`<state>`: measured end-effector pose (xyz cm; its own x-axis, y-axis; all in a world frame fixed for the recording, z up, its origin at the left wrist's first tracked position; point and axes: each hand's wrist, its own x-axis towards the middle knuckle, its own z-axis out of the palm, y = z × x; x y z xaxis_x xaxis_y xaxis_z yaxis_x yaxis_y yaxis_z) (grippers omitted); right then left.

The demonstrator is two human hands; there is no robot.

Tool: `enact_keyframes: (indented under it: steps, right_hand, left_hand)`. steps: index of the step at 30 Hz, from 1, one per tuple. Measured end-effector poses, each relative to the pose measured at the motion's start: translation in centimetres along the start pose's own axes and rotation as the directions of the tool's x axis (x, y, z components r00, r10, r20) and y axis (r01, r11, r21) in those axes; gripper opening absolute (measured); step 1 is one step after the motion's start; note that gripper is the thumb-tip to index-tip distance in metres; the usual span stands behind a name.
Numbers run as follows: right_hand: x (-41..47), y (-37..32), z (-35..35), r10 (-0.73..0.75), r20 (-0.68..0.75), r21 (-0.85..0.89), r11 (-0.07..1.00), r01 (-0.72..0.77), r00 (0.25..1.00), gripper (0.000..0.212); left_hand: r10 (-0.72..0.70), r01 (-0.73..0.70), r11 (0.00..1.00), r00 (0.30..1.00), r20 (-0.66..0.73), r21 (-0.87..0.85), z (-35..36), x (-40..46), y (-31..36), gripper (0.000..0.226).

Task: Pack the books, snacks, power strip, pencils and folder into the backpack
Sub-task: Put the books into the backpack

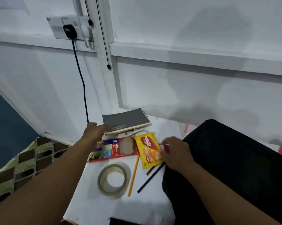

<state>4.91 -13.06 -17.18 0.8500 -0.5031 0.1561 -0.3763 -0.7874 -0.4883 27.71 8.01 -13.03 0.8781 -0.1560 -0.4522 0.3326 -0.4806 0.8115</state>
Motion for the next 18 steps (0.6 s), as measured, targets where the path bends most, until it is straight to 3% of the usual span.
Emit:
enact_keyframes:
  steps: [2,5,8,10,14,18]
  right_hand:
    - [-1.1,1.3,1.3,-0.103,-0.087,-0.026,0.995,0.101,0.991,0.005]
    - [-1.8,2.6,2.4,-0.168,-0.127,-0.038,0.986,0.164,0.978,0.013]
    - [-1.6,3.2,2.9,-0.179,-0.146,-0.036,0.984,0.175,0.973,0.013]
    - [-1.5,3.3,3.3,-0.173,-0.153,-0.040,0.985,0.169,0.973,0.011]
    - [-1.5,3.9,3.9,-0.187,-0.160,-0.040,0.982,0.183,0.969,0.012]
    - [-1.4,3.9,3.7,-0.184,-0.147,-0.033,0.983,0.181,0.972,0.012]
  left_hand:
    - [-0.060,0.058,0.998,0.996,0.060,0.031,0.4,1.4,-0.1,0.060]
    - [-0.088,0.087,0.996,0.993,0.073,0.017,1.4,2.8,-0.7,0.041]
    - [-0.059,0.060,0.998,0.998,0.018,-0.030,1.8,3.7,-1.2,0.028]
    - [-0.024,0.031,0.991,0.998,0.052,-0.127,1.9,3.9,-1.0,0.019]
    - [0.064,0.009,0.914,0.984,0.166,-0.405,1.9,3.3,-0.1,0.020]
    - [0.182,-0.141,0.906,0.981,0.067,-0.399,2.2,1.8,0.7,0.027]
